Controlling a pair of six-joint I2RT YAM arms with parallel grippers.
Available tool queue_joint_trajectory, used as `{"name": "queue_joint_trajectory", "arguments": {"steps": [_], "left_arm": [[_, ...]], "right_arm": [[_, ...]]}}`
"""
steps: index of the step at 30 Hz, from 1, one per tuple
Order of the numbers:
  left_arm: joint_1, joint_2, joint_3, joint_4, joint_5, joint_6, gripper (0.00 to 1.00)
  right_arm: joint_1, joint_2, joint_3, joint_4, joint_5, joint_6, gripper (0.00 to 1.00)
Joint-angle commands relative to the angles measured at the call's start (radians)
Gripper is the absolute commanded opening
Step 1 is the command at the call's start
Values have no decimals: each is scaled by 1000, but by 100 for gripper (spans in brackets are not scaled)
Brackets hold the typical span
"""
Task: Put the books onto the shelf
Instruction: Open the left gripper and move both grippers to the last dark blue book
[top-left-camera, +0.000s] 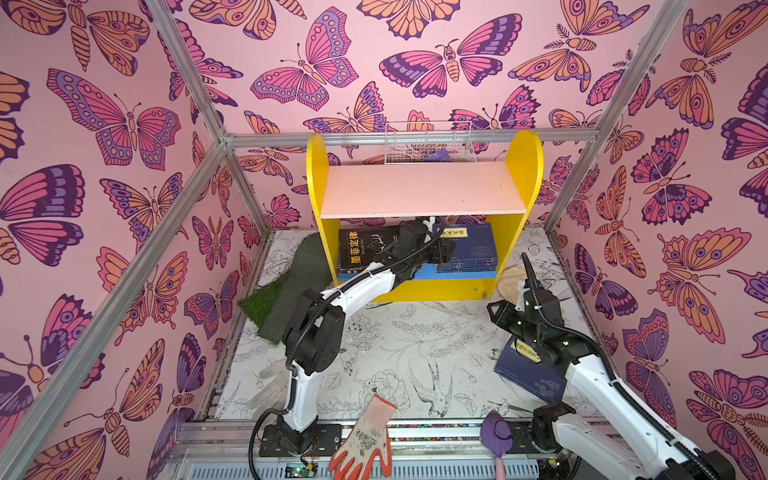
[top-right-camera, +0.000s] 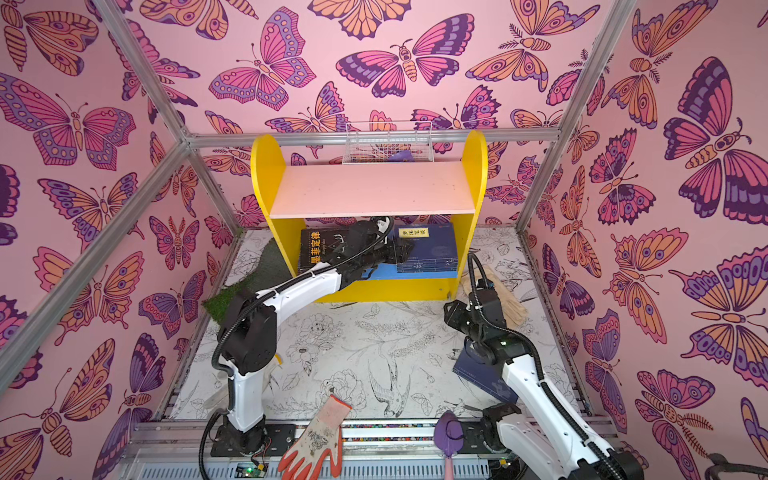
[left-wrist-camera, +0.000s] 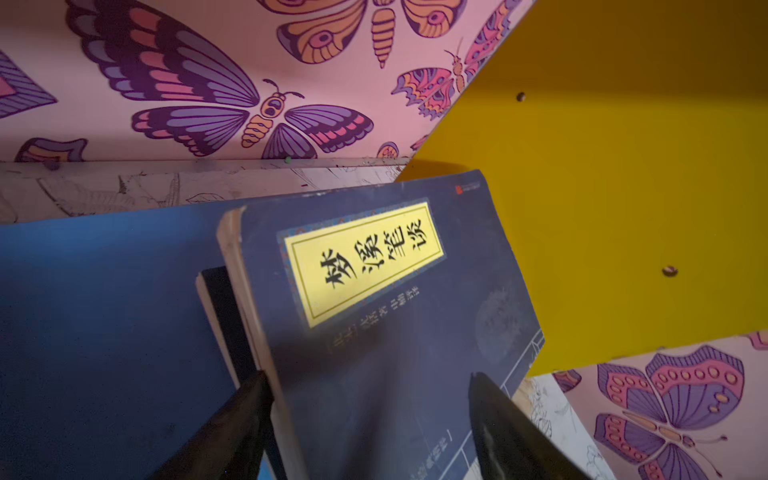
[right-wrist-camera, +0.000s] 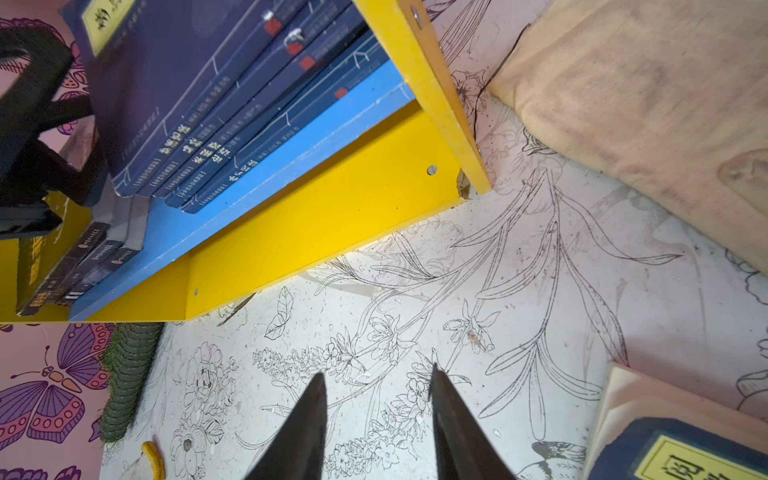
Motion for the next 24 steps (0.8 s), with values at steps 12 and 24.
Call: {"name": "queue_joint_trajectory", "arguments": {"steps": [12,24], "left_arm": [[-42,-155,-106,-44,-237,68,100],[-170,-376,-401,-54,-109,147,100]], "right_arm": [[-132,-47,22,-375,329,147,93],[-358,-30,-117,-521,456,268,99]]}}
